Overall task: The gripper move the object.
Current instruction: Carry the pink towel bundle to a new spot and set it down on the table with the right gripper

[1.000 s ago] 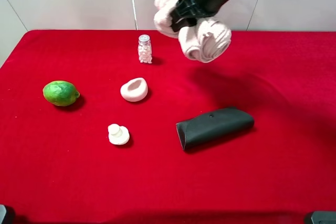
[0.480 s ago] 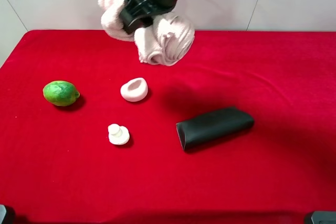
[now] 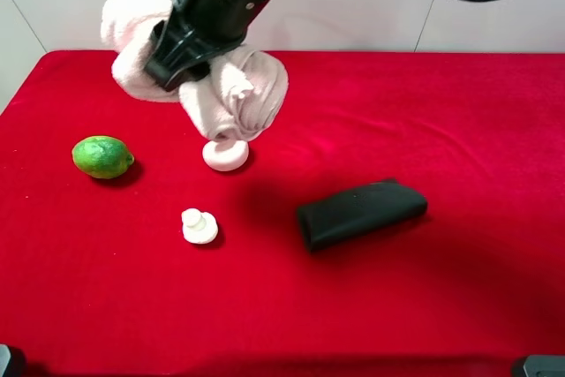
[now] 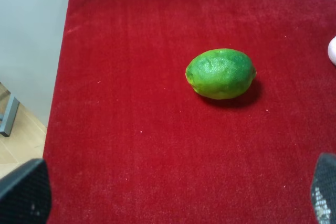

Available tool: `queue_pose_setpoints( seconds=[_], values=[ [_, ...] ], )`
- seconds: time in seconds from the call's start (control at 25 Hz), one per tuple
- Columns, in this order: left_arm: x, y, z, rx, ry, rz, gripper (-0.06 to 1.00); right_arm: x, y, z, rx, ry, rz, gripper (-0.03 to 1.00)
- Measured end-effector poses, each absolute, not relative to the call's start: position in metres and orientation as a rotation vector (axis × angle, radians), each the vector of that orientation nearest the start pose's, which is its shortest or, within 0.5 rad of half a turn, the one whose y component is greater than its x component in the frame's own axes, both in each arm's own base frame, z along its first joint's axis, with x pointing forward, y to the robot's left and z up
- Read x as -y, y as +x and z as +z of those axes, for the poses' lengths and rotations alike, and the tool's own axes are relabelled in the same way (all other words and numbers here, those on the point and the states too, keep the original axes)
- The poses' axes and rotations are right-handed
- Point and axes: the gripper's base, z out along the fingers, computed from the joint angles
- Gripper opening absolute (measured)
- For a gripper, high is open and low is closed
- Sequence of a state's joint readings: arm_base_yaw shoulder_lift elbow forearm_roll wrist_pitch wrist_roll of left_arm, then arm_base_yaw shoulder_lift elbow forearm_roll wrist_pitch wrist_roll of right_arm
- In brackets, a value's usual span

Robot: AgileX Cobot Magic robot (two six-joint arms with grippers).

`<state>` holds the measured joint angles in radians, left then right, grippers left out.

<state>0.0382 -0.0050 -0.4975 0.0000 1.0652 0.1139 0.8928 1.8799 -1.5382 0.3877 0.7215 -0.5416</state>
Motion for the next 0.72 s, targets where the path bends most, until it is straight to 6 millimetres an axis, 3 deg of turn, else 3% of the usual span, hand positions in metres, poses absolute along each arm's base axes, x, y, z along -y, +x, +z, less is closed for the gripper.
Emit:
queue_pose_setpoints(
  seconds=[0.48,0.72],
  values=[
    [0.000,-0.006,0.276,-2.046,0.078,0.095,0.97,-0.385,0.194,0.273,-1.899,-1.575,0.607,0.41],
    [0.000,-0.006,0.276,-2.046,0.078,0.095,0.97,-0.407,0.185,0.282,-1.834,-1.625,0.626,0.41]
  ],
)
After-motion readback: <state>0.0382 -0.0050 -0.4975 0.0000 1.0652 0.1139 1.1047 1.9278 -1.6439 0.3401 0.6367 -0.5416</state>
